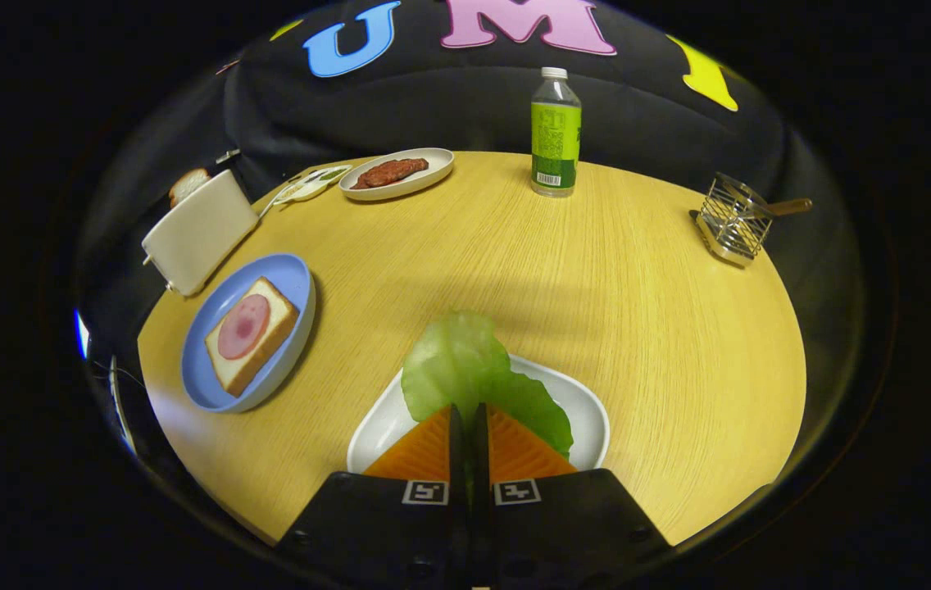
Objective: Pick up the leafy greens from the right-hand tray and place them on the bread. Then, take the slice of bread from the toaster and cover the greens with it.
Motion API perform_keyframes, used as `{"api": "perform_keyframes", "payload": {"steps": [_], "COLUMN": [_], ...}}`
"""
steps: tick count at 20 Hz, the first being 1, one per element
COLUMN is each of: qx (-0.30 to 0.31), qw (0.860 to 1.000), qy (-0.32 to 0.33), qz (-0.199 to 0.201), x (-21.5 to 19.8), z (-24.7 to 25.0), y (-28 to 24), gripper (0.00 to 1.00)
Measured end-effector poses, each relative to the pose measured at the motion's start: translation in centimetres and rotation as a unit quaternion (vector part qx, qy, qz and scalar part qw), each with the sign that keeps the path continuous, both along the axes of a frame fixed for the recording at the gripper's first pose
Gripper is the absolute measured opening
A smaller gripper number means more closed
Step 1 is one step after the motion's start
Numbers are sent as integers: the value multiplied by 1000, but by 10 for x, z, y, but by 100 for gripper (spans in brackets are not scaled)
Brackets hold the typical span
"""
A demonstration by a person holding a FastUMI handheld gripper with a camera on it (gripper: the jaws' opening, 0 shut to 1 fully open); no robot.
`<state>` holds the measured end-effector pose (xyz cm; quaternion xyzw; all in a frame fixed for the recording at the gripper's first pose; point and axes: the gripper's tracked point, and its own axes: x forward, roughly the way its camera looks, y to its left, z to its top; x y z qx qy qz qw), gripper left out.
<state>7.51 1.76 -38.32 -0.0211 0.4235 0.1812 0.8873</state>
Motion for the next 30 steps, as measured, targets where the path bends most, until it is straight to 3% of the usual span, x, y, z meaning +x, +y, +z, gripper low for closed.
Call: {"api": "perform_keyframes", "payload": {"steps": [13, 21, 30], "qx": [23, 35, 1], "qw": [998, 997, 996], "qy": [-50, -64, -36], "qz": [-32, 10, 85], "x": [-11, -6, -14], "z": [102, 138, 89], "y": [24, 113, 214], "gripper": [5, 6, 6]}}
